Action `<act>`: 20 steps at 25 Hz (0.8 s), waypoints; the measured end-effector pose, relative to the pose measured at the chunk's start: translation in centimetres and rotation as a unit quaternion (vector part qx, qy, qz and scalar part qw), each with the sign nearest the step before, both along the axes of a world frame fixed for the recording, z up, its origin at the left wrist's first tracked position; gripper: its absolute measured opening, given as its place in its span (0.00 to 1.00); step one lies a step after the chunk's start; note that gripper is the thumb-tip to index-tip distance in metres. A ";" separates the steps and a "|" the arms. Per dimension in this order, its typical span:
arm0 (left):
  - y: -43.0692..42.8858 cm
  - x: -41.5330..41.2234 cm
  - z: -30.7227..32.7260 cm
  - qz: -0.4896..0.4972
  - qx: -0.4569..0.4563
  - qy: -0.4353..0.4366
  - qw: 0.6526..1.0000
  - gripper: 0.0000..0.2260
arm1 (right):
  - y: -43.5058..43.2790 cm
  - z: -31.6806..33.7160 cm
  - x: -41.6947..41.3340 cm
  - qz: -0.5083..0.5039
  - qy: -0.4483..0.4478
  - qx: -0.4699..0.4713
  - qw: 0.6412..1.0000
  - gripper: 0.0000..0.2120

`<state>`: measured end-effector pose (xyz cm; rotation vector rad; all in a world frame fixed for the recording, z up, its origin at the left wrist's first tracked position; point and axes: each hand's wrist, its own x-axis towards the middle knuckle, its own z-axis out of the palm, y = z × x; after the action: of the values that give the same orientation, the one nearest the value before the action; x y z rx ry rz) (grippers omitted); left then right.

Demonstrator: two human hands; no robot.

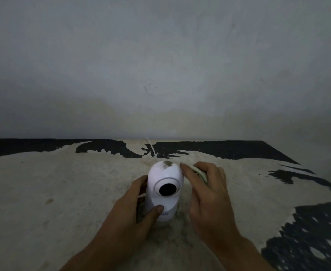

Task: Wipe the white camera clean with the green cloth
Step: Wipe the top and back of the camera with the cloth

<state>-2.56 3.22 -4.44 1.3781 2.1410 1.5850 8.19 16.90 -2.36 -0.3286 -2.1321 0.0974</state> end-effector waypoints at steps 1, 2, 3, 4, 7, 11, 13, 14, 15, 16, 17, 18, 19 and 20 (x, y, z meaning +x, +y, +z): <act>0.0 0.0 0.0 0.002 -0.002 -0.001 1.000 0.26 | -0.5 0.1 0.0 0.017 0.008 0.014 1.000 0.25; 0.1 0.0 0.0 0.003 -0.004 -0.003 1.000 0.26 | -1.0 0.2 0.0 0.034 0.007 0.026 0.999 0.29; 0.1 0.0 0.0 0.003 -0.005 -0.005 1.000 0.27 | -1.1 0.2 -0.1 0.042 0.001 0.030 0.999 0.30; 0.1 0.0 -0.1 0.004 -0.004 -0.003 1.000 0.28 | -0.8 0.0 -0.2 0.045 -0.004 0.016 0.999 0.28; 0.0 0.1 -0.1 0.002 -0.001 0.004 1.000 0.27 | 0.4 -0.9 0.0 0.029 -0.019 -0.068 0.997 0.21; 0.0 0.1 0.0 0.002 -0.004 0.007 1.000 0.25 | 0.3 -0.5 0.0 0.062 0.008 -0.108 0.992 0.21; 0.1 0.1 0.0 0.008 -0.005 0.011 1.000 0.26 | -0.1 -0.5 -0.3 0.094 0.027 -0.138 0.986 0.21; 0.1 0.2 0.0 0.009 -0.006 0.012 1.000 0.27 | -0.2 -0.6 -0.5 0.098 0.030 -0.157 0.982 0.21; 0.1 0.2 0.0 0.008 -0.007 0.013 1.000 0.27 | -0.2 -0.9 -0.5 0.091 0.026 -0.169 0.981 0.21; 0.1 0.2 0.0 0.008 -0.007 0.015 1.000 0.27 | -0.1 -1.1 -0.5 0.077 0.015 -0.171 0.982 0.22; 0.0 0.2 0.0 0.009 -0.007 0.016 1.000 0.26 | 0.0 -1.2 -0.4 0.065 0.002 -0.164 0.984 0.22; 0.0 0.2 0.1 0.010 -0.008 0.015 1.000 0.26 | 0.1 -1.1 -0.3 0.058 -0.004 -0.154 0.986 0.23; 0.0 0.2 0.1 0.010 -0.009 0.014 1.000 0.25 | 0.1 -0.9 -0.2 0.060 -0.002 -0.148 0.987 0.22; 0.0 0.2 0.1 0.010 -0.009 0.012 1.000 0.25 | 0.0 -0.6 -0.2 0.068 0.004 -0.147 0.987 0.22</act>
<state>-2.36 3.27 -4.32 1.3824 2.1845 1.5597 8.01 16.88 -3.01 -0.3527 -2.1314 0.4946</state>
